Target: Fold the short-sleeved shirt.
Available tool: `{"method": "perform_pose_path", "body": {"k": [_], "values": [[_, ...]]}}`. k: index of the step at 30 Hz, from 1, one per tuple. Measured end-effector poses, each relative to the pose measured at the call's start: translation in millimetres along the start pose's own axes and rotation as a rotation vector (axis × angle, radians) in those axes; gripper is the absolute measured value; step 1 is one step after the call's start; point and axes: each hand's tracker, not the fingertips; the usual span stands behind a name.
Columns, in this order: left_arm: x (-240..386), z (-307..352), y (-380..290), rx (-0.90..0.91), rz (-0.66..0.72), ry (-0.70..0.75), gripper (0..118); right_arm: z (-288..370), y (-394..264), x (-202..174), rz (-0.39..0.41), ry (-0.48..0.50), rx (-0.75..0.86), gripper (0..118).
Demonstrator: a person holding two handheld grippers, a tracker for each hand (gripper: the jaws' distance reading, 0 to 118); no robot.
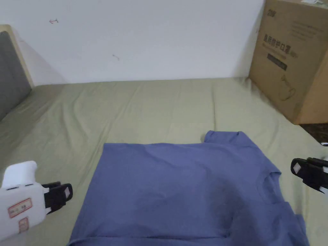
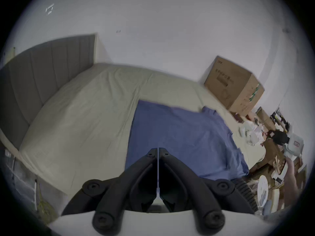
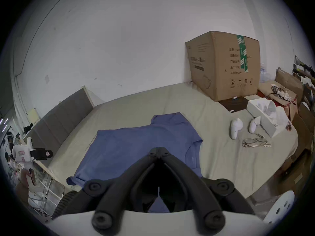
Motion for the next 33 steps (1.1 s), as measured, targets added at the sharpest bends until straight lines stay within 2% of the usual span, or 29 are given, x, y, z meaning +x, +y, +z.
{"method": "perform_pose_path", "body": {"k": [3,5,6,7,8,9,12,13,14,15,16,18,19,22,23,25,26,27,29,31,32,33], "values": [[-26.0,-27.7,-5.5,-0.313,0.004,0.048,1,-10.9,-15.0,1.6,-0.001,0.015,-0.053,0],[-38.5,-44.3,-23.7,-0.403,-0.042,0.060,4,-23.4,-12.7,15.4,-0.020,0.024,-0.091,0],[-42.9,-48.6,-30.8,-0.393,-0.077,0.094,23,-27.6,-19.6,18.0,-0.029,0.027,-0.107,0],[-50.8,-57.4,-38.4,-0.399,-0.112,0.117,57,-31.2,-25.9,20.3,-0.038,0.028,-0.125,0],[-55.1,-64.2,-44.8,-0.399,-0.141,0.125,95,-27.4,-20.5,13.4,-0.045,0.024,-0.144,0],[-60.0,-73.0,-51.3,-0.413,-0.149,0.128,118,-29.7,-25.6,15.0,-0.056,0.024,-0.160,0],[-63.0,-90.9,-61.3,-0.414,-0.109,0.096,112,-30.9,-30.3,16.4,-0.089,0.027,-0.198,0],[-64.8,-96.2,-62.7,-0.425,-0.095,0.094,105,-31.5,-32.8,17.9,-0.093,0.022,-0.205,0],[-65.3,-99.3,-63.4,-0.435,-0.097,0.094,83,-32.1,-36.1,20.6,-0.094,0.015,-0.211,0],[-63.7,-99.4,-65.1,-0.433,-0.103,0.081,32,-32.4,-39.3,23.8,-0.093,0.006,-0.218,0],[-59.9,-101.2,-67.0,-0.434,-0.112,0.076,3,-28.9,-34.7,24.1,-0.089,-0.007,-0.227,0],[-49.9,-97.9,-72.1,-0.424,-0.223,0.156,4,-27.6,-38.7,34.9,-0.078,-0.022,-0.257,0],[-44.4,-93.5,-70.7,-0.401,-0.254,0.147,4,-28.7,-42.1,41.7,-0.075,-0.026,-0.288,0],[-28.9,-78.8,-67.5,-0.304,-0.223,0.112,4,-28.4,-53.4,59.3,-0.100,-0.047,-0.381,0],[-30.8,-72.4,-66.6,-0.281,-0.198,0.097,4,-31.9,-60.9,67.4,-0.115,-0.048,-0.430,10],[-25.8,-65.1,-61.5,-0.257,-0.168,0.074,4,-52.6,-79.8,94.0,-0.104,-0.107,-0.529,99],[-21.3,-63.6,-62.0,-0.294,-0.118,0.027,4,-59.4,-89.6,98.6,-0.076,-0.112,-0.576,118],[-22.7,-63.3,-58.6,-0.286,-0.126,0.036,4,-58.5,-92.3,102.8,-0.076,-0.115,-0.523,115],[-17.0,-61.9,-55.0,-0.277,-0.138,0.047,4,-67.3,-97.4,103.3,-0.032,-0.160,-0.647,115],[-16.7,-62.8,-51.9,-0.263,-0.160,0.067,4,-75.1,-103.0,106.2,0.020,-0.197,-0.687,115],[-16.5,-64.3,-50.9,-0.264,-0.158,0.074,4,-80.4,-121.6,99.7,0.043,-0.206,-0.693,110],[-16.9,-66.1,-50.4,-0.270,-0.146,0.092,4,-81.3,-124.3,97.8,0.063,-0.218,-0.699,89]]}}
